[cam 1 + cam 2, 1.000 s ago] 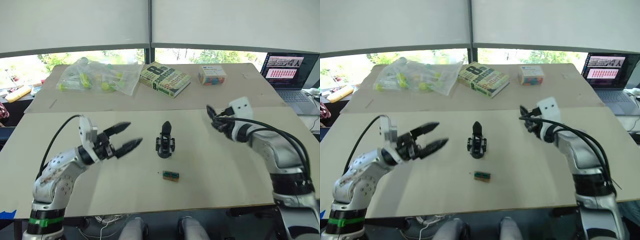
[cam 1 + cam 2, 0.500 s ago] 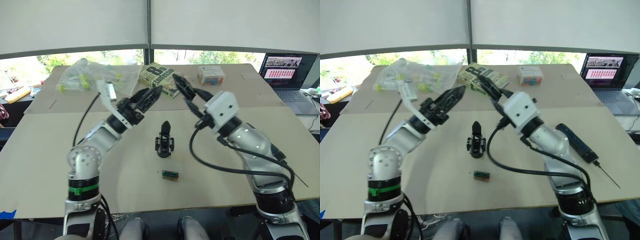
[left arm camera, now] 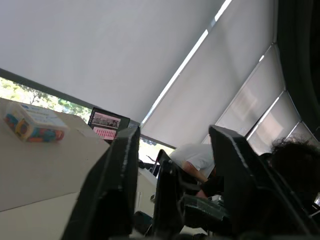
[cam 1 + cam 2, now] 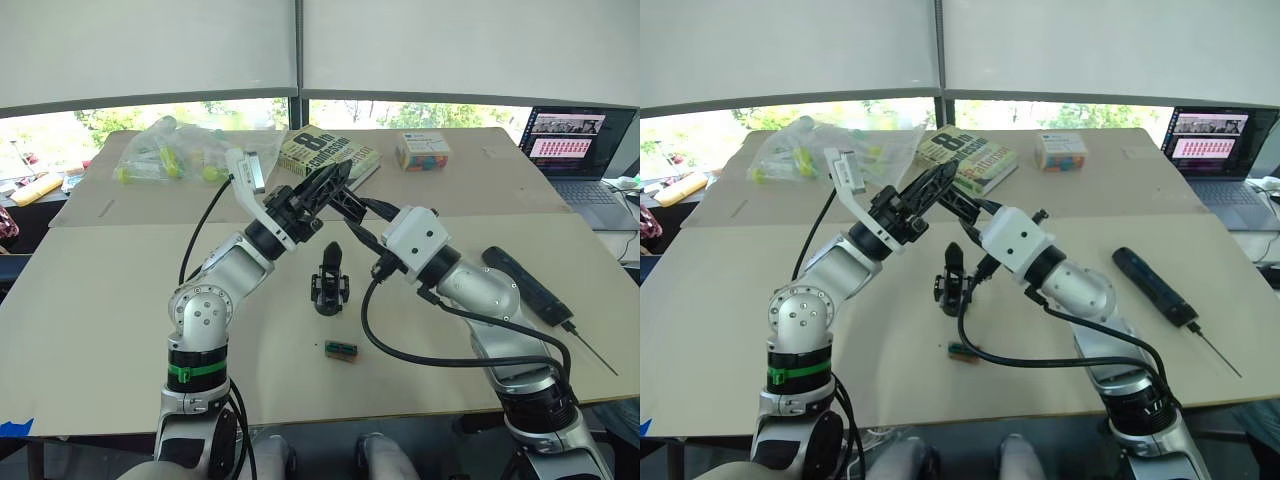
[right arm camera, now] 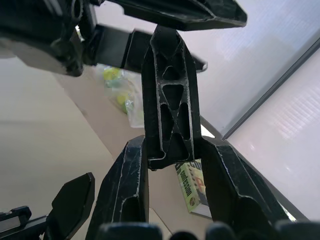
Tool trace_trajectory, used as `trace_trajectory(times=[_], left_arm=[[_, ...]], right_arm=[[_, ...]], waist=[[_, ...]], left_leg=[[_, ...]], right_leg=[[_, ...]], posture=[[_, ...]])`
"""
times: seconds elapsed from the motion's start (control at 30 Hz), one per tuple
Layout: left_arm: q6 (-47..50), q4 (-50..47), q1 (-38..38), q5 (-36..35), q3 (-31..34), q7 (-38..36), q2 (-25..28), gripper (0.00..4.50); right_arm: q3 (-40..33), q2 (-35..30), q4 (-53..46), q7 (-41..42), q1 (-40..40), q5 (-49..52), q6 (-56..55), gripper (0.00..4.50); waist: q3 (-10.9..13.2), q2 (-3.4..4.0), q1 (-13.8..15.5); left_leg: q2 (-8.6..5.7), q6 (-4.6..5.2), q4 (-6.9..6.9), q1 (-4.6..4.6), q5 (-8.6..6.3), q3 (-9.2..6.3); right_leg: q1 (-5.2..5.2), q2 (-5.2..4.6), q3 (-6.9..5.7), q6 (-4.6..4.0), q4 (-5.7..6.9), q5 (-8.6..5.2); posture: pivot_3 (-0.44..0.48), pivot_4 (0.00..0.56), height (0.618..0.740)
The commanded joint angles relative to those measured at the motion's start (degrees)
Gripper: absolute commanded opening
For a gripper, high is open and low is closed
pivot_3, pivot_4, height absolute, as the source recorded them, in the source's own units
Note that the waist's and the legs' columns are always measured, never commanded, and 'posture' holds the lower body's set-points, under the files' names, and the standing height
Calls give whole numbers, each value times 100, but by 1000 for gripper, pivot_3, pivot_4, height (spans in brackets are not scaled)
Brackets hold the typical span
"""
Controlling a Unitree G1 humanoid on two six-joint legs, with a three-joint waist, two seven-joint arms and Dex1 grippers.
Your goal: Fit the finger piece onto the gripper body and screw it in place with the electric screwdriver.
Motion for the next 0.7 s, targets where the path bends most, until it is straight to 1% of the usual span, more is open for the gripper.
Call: trace_trajectory(times=[0.03,0.07,0.1,0.17,0.27,0.33,0.4,0.47,0.5,0.53,0.57,0.63,0.7], left_arm=[[-4,-353,-183,-195,-33,42,-86,214],[9,-366,-186,-217,-28,58,-90,42],[28,-374,-188,-242,-23,75,-97,42],[50,-375,-183,-276,-13,94,-111,0],[17,-302,-185,-309,31,96,-127,0],[-4,-173,-215,-314,112,-28,-48,0],[44,-59,-243,-355,215,-289,171,0],[293,121,-303,-513,305,-706,567,0],[595,251,-347,-699,312,-964,841,0],[915,371,-330,-752,234,-1431,1247,0],[1128,458,-321,-766,171,-1762,1521,0],[1479,589,-307,-712,-68,-2531,2082,0],[1706,619,-321,-584,-388,-3253,2502,0]], right_arm=[[-68,33,-321,112,36,84,88,1100],[-94,52,-343,127,57,147,152,1100],[-155,78,-366,124,63,215,213,1100],[-327,134,-425,111,35,387,389,2133],[-528,-11,-529,362,16,676,530,3163],[-788,-263,-589,851,-1,1226,783,3864],[-1075,-600,-566,1401,-78,1912,1195,4472],[-1450,-942,-440,1852,-307,2802,1945,4472],[-1622,-1129,-343,2055,-474,3336,2496,4472],[-1698,-1400,-229,2364,-663,3930,3194,4472],[-1735,-1589,-152,2561,-799,4329,3683,4472],[-1604,-1903,-25,2874,-1056,4983,4468,4472],[-1323,-1975,110,2894,-1346,5349,5142,4472]], waist=[[1,-1,0],[0,-1,0],[0,-1,0],[0,-1,2],[0,-1,22],[1,-1,33],[1,-1,37],[1,-1,22],[1,-1,15],[1,-1,-5],[6,0,-37],[6,0,-48],[6,0,-47]], left_leg=[[1,0,0,0,0,0],[2,0,0,-1,0,0],[1,0,0,1,0,0],[1,0,0,1,0,0],[0,0,0,0,0,0],[0,1,1,1,0,0],[0,1,1,1,-1,0],[2,3,0,7,-1,0],[4,3,-1,10,-1,0],[5,3,-1,11,-2,0],[7,3,-4,16,-2,0],[9,4,-7,19,-2,0],[12,7,-12,23,-3,0]], right_leg=[[0,1,0,0,0,0],[0,2,-1,0,0,0],[1,1,1,0,0,0],[1,1,0,0,-1,0],[2,0,0,0,-2,0],[3,0,0,0,-3,0],[5,1,-2,0,-4,0],[10,2,-2,-1,-6,0],[11,4,-2,-1,-5,0],[10,5,-1,-2,-4,0],[12,6,-2,-2,-3,-1],[11,8,-3,-4,0,-2],[15,10,-6,-8,-6,-5]], posture=[[0,150,740],[0,150,740],[0,150,740],[0,150,740],[0,150,740],[0,150,740],[0,150,740],[0,150,740],[0,150,740],[0,150,740],[0,150,740],[0,150,740],[0,150,740]])
